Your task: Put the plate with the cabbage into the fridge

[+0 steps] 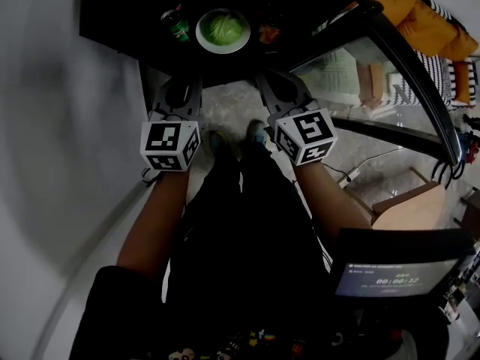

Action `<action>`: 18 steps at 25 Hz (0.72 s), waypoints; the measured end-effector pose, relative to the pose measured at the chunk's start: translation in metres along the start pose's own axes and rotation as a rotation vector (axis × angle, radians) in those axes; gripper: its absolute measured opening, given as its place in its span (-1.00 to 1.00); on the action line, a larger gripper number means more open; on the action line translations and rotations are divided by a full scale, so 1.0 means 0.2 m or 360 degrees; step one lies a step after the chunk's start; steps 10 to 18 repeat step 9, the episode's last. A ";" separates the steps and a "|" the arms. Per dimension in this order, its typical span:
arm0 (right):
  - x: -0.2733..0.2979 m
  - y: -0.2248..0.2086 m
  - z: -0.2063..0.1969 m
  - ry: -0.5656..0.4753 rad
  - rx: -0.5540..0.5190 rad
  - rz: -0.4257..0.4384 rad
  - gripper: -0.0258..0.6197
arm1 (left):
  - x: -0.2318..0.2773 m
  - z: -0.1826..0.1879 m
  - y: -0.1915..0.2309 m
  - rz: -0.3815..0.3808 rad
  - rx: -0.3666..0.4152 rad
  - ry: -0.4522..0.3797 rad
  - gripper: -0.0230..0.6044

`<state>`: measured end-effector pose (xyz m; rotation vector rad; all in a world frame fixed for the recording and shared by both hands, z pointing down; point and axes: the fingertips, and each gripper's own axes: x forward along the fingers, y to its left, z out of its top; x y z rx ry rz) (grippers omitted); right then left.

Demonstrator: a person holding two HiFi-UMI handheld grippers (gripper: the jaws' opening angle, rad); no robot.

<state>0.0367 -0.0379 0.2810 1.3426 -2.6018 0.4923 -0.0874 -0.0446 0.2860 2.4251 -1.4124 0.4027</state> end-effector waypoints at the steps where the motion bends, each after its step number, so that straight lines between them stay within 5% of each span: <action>1: 0.00 0.00 0.00 -0.0001 -0.0009 -0.0002 -0.90 | -0.01 0.00 -0.01 -0.0015 0.0006 -0.0001 -0.91; 18: -0.05 0.04 0.05 -0.0021 -0.0066 -0.0023 -0.90 | -0.05 -0.01 -0.08 -0.0098 -0.0015 -0.0010 -0.91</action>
